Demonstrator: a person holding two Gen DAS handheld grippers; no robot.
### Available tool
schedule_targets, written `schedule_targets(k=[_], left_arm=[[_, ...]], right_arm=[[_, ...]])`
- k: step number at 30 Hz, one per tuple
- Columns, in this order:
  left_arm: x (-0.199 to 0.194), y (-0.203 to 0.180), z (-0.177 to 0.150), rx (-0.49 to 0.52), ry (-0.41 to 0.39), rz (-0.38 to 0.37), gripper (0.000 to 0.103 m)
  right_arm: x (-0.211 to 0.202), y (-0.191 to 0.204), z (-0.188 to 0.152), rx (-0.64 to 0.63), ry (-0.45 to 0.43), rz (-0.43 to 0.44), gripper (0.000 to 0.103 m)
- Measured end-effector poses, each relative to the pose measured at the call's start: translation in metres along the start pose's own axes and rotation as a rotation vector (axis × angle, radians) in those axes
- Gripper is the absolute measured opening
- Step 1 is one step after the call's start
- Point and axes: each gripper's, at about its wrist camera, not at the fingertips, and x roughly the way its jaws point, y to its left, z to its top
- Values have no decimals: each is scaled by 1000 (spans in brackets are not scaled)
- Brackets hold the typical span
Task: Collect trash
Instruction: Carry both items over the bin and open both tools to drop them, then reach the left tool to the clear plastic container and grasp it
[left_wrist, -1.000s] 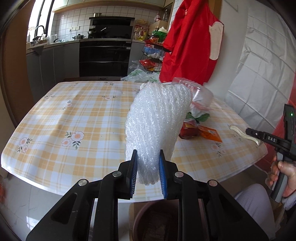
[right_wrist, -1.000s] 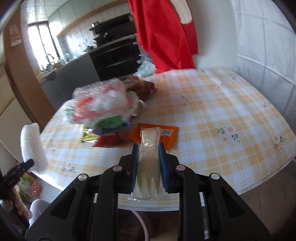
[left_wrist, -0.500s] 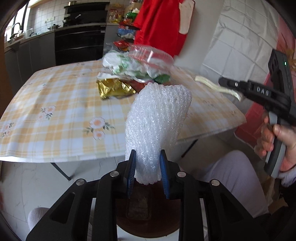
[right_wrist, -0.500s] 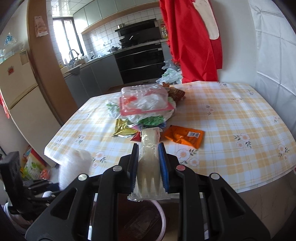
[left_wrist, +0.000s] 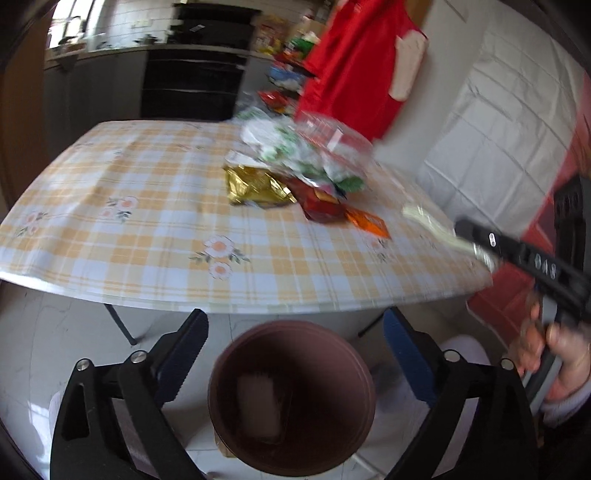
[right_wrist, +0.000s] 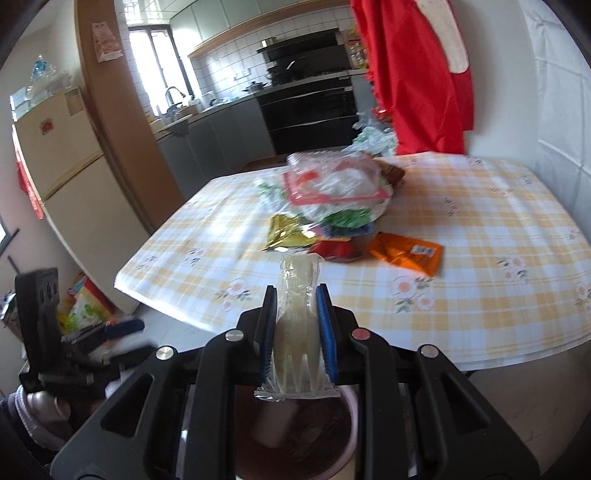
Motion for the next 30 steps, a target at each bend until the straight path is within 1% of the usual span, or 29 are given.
schedule_targets(k=[4, 7, 8, 9, 11, 12, 13, 14, 16, 18, 21, 24, 26, 27, 28, 29, 30], left_arm=[[-11, 18, 6, -81, -64, 64, 97], [-16, 28, 8, -107, -83, 117, 97], [-17, 30, 8, -112, -86, 124, 97], [-18, 33, 8, -120, -90, 132, 97], [-19, 37, 8, -130, -91, 142, 97], [-19, 38, 7, -132, -91, 144, 97], [-19, 38, 6, -133, -90, 145, 97], [-18, 38, 5, -132, -88, 145, 97], [-16, 37, 4, -127, -82, 147, 97], [-14, 37, 2, -122, -76, 148, 97], [-10, 36, 1, -124, -62, 150, 97], [-7, 37, 0, -124, -56, 147, 97], [-5, 36, 0, -116, -53, 149, 97], [-3, 36, 0, -109, -49, 150, 97], [-2, 35, 1, -103, -46, 152, 97], [0, 34, 2, -96, -43, 153, 97], [1, 34, 3, -90, -42, 151, 97]], right_arm=[[7, 16, -9, -49, 44, 41, 25], [13, 29, -16, -86, 84, 82, 25], [14, 32, -17, -92, 93, 93, 25], [16, 35, -18, -95, 102, 107, 28], [16, 38, -19, -93, 100, 122, 37], [15, 38, -19, -91, 96, 121, 48], [15, 37, -18, -87, 88, 116, 63], [13, 35, -17, -80, 76, 104, 69], [8, 30, -15, -55, 43, 91, 86], [5, 20, -12, -15, 8, 37, 98], [3, 7, -10, 38, -12, -24, 98], [8, -7, -10, 82, -2, -72, 98], [12, -13, -11, 84, 7, -94, 98], [15, -15, -11, 80, 8, -120, 97], [18, -17, -12, 69, 5, -176, 97], [20, -19, -13, 58, 3, -207, 97], [23, -21, -14, 51, 3, -205, 97]])
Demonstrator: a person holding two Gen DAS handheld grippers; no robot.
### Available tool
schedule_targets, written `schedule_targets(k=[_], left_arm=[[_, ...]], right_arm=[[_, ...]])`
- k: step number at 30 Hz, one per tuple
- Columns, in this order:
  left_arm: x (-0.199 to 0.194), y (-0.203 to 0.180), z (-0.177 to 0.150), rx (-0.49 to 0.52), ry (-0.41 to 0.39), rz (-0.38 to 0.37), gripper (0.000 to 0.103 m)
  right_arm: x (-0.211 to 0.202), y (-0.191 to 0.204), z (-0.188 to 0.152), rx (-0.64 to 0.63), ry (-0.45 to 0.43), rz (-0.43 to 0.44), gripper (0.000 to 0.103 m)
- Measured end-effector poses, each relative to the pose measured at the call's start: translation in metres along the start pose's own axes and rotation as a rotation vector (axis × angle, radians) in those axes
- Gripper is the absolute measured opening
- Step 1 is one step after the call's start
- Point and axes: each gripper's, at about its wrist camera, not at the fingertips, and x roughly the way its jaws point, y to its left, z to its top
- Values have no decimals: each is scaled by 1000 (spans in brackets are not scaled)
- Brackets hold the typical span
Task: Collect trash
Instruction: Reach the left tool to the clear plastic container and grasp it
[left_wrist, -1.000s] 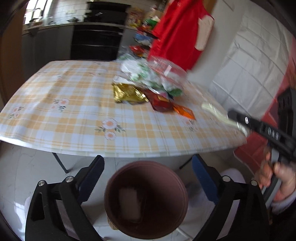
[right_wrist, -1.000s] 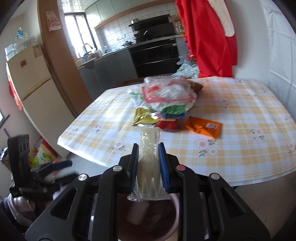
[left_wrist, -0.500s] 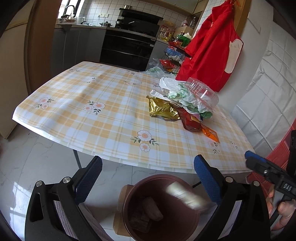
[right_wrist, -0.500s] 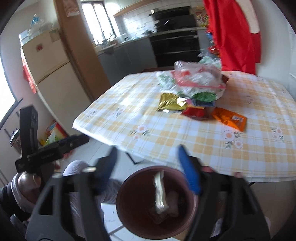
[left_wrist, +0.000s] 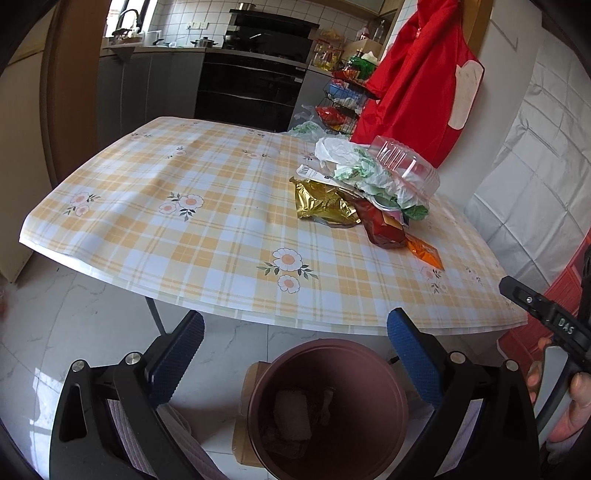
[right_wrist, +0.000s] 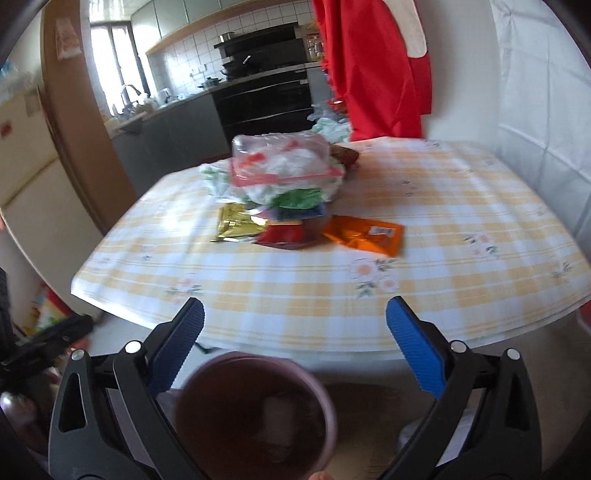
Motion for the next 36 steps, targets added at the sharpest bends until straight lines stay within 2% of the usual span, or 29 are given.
schedule_targets(k=[5, 10, 14, 17, 20, 23, 25, 29, 36], left_arm=[[10, -13, 14, 21, 12, -30, 97], [31, -44, 47, 26, 34, -113, 96], [59, -77, 78, 33, 71, -165, 88], [76, -96, 99, 12, 86, -205, 86], [95, -106, 125, -67, 109, -270, 83], [120, -106, 149, -218, 141, -344, 77], [131, -104, 158, -287, 143, -368, 75], [151, -109, 166, -330, 172, -354, 74], [171, -105, 163, -410, 212, -325, 72]], right_arm=[[14, -16, -3, 28, 10, -29, 97], [31, -37, -5, 52, 11, -64, 97], [36, -47, -5, 3, -51, -105, 97], [46, -60, -3, 8, -36, -93, 97], [53, -70, -3, 8, -25, -89, 97], [60, -64, -6, -120, -44, -167, 97], [65, -65, -6, -144, -33, -163, 97], [71, -80, -5, -82, -24, -136, 97], [78, -90, -9, -85, -18, -152, 97]])
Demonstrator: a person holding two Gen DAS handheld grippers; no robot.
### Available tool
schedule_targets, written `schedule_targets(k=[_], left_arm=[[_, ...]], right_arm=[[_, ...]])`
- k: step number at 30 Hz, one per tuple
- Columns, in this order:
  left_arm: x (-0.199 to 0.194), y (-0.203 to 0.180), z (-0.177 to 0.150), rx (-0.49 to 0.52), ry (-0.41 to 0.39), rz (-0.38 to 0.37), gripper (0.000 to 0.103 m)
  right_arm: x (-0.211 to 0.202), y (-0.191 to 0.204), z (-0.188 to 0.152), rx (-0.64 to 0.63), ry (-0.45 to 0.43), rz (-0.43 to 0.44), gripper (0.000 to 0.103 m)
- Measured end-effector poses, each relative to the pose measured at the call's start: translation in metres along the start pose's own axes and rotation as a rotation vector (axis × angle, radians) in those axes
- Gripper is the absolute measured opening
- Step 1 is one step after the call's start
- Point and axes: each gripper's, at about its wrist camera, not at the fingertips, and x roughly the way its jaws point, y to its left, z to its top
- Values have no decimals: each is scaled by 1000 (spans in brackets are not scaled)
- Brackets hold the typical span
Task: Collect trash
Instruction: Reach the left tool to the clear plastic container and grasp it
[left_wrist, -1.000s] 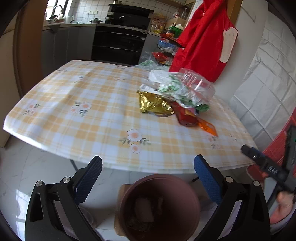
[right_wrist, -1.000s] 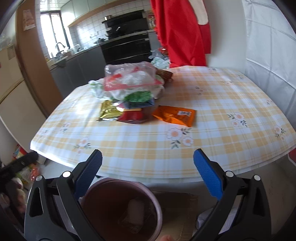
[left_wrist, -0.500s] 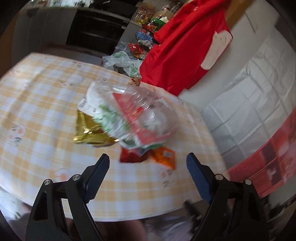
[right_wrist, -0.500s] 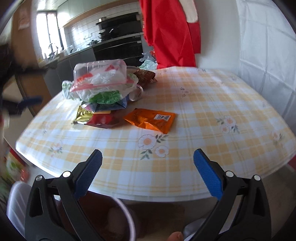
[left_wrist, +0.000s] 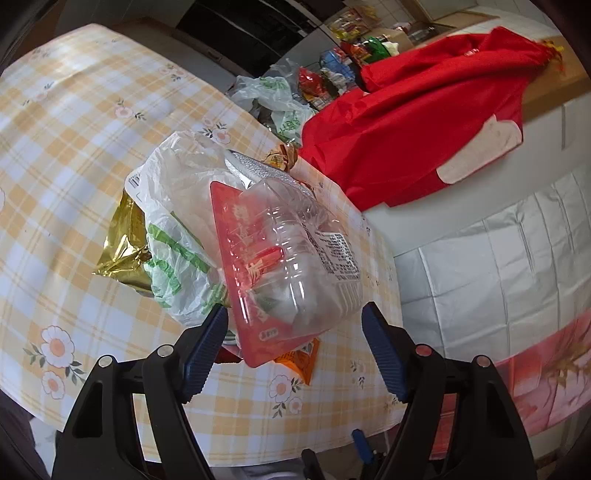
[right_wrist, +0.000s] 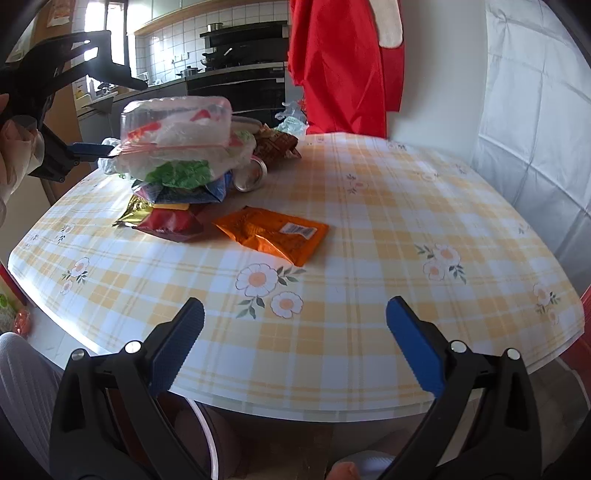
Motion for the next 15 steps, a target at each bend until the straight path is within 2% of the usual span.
schedule_targets(k=[6, 9, 10, 13, 15], left_arm=[[11, 5, 12, -99, -6, 4, 72], [21, 8, 14, -132, 16, 18, 72], [24, 10, 14, -140, 23, 18, 67], [26, 12, 13, -141, 23, -4, 64], [21, 9, 10, -97, 11, -15, 63]], right_arm=[[5, -6, -2, 18, 14, 3, 97], [6, -7, -2, 29, 19, 10, 97], [7, -7, -2, 31, 21, 13, 97], [8, -6, -2, 27, 31, 17, 97], [8, -8, -2, 28, 37, 20, 97]])
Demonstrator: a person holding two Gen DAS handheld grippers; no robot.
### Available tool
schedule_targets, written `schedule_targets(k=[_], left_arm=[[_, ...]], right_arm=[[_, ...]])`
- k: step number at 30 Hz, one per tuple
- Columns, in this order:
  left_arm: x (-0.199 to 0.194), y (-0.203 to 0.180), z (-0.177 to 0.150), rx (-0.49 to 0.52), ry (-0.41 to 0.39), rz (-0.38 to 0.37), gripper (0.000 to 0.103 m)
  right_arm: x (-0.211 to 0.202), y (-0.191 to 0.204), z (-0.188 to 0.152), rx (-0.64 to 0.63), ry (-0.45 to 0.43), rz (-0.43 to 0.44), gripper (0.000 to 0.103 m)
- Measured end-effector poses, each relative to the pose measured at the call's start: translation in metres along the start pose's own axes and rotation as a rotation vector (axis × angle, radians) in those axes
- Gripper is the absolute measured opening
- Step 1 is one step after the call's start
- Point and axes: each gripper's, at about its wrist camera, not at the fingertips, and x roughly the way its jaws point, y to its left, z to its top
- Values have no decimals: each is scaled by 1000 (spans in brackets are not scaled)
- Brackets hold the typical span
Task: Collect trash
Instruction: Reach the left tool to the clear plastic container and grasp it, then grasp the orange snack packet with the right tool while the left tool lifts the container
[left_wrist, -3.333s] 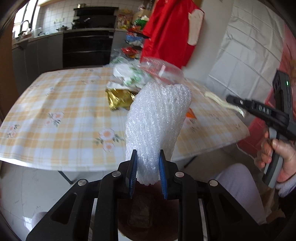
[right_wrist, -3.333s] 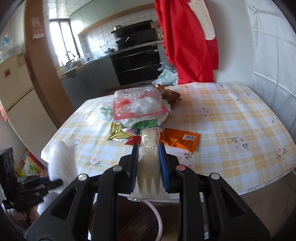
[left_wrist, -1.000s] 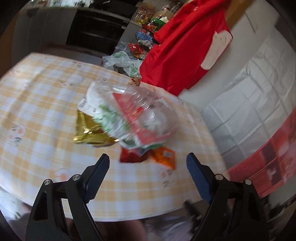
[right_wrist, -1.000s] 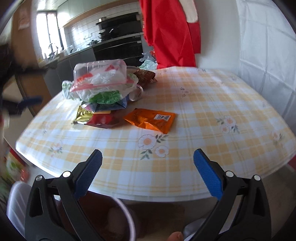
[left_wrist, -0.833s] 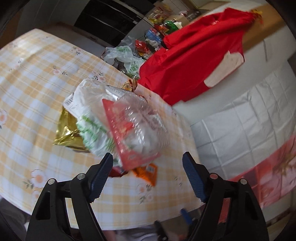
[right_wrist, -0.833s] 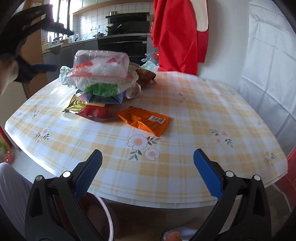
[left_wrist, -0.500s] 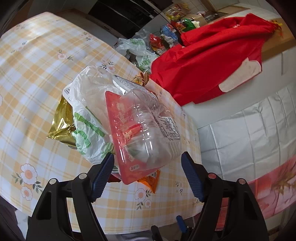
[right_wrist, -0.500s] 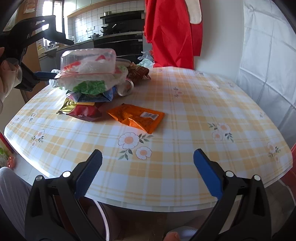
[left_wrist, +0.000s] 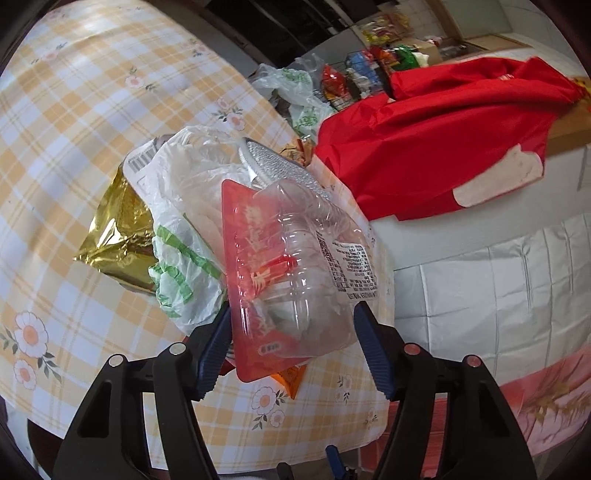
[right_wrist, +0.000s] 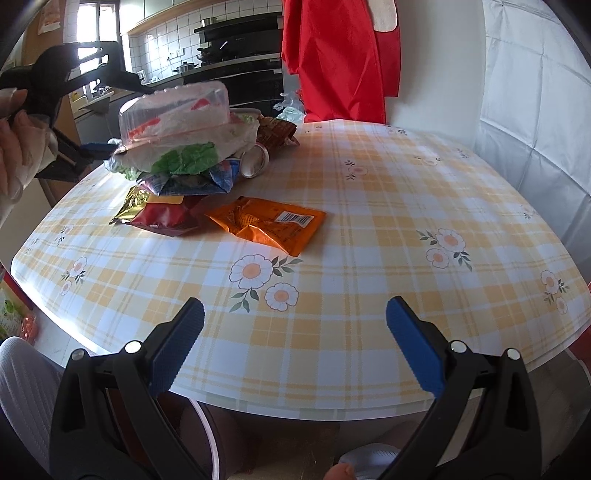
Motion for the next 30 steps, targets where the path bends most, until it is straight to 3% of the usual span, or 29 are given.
schedule_targets(k=[10, 15, 18, 24, 27, 30], left_arm=[[-48, -19, -6, 120, -51, -123, 63], [-87, -28, -13, 254, -145, -129, 63], [-115, -13, -21, 303, -209, -105, 63], [-158, 49, -32, 220, -241, -74, 63], [-167, 80, -31, 141, -240, -53, 63], [-172, 95, -33, 106, -242, -55, 63]], right_arm=[[4, -8, 10, -8, -2, -18, 97], [18, -4, 27, -87, -5, -19, 97], [32, -3, 38, -139, 20, -8, 97], [74, 11, 60, -210, 108, 111, 95], [92, 23, 67, -244, 150, 129, 80], [107, 37, 71, -275, 187, 111, 77]])
